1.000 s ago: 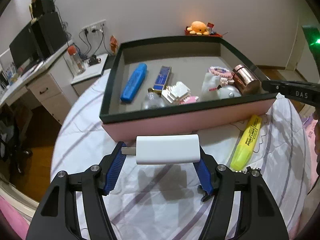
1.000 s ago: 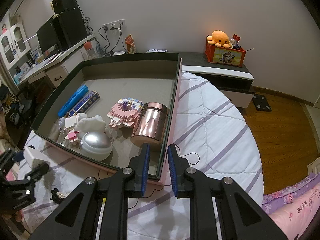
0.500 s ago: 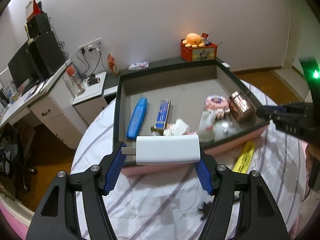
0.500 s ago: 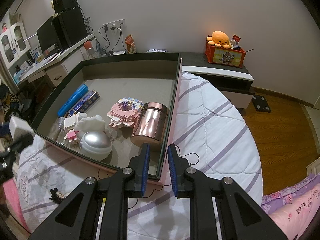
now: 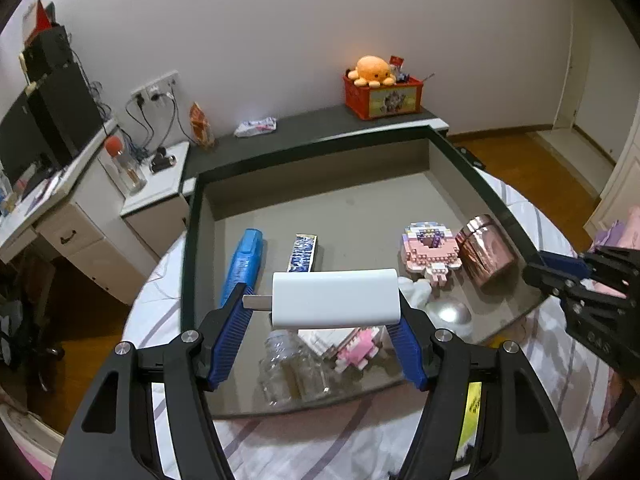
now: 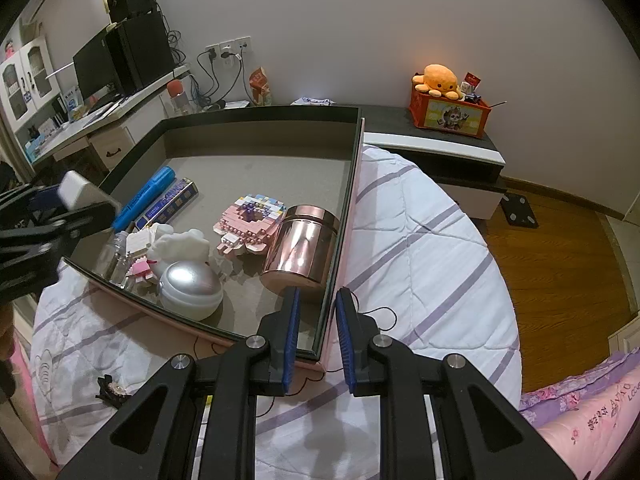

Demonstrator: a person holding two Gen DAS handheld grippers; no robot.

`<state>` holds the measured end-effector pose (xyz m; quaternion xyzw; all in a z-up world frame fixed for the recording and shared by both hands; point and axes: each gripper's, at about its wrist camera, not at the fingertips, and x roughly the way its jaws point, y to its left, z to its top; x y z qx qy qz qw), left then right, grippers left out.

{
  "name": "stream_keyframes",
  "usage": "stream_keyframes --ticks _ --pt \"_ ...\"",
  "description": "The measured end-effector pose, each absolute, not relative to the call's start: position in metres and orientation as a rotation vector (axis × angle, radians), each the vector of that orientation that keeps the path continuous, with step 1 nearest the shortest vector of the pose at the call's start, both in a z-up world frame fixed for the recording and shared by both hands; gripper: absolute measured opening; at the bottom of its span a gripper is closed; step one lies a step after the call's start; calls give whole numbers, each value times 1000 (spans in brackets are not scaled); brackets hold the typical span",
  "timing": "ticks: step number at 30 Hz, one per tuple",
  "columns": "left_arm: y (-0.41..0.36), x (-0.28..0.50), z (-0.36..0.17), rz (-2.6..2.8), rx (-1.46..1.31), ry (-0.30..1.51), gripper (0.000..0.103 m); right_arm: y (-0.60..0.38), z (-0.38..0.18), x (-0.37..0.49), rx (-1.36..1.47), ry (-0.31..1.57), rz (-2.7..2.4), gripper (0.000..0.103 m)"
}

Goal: Organize rigid objects
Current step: 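Lift the white charger with the left tool and carry it over the box, then lower the charger into the pink box and open the left tool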

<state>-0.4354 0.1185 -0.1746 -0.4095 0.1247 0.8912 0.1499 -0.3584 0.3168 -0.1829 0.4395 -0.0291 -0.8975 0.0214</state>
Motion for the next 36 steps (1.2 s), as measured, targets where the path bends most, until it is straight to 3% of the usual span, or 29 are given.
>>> stream_keyframes --ticks 36 --pt "132 -486 -231 2523 -1319 340 69 318 -186 -360 1354 -120 -2771 20"
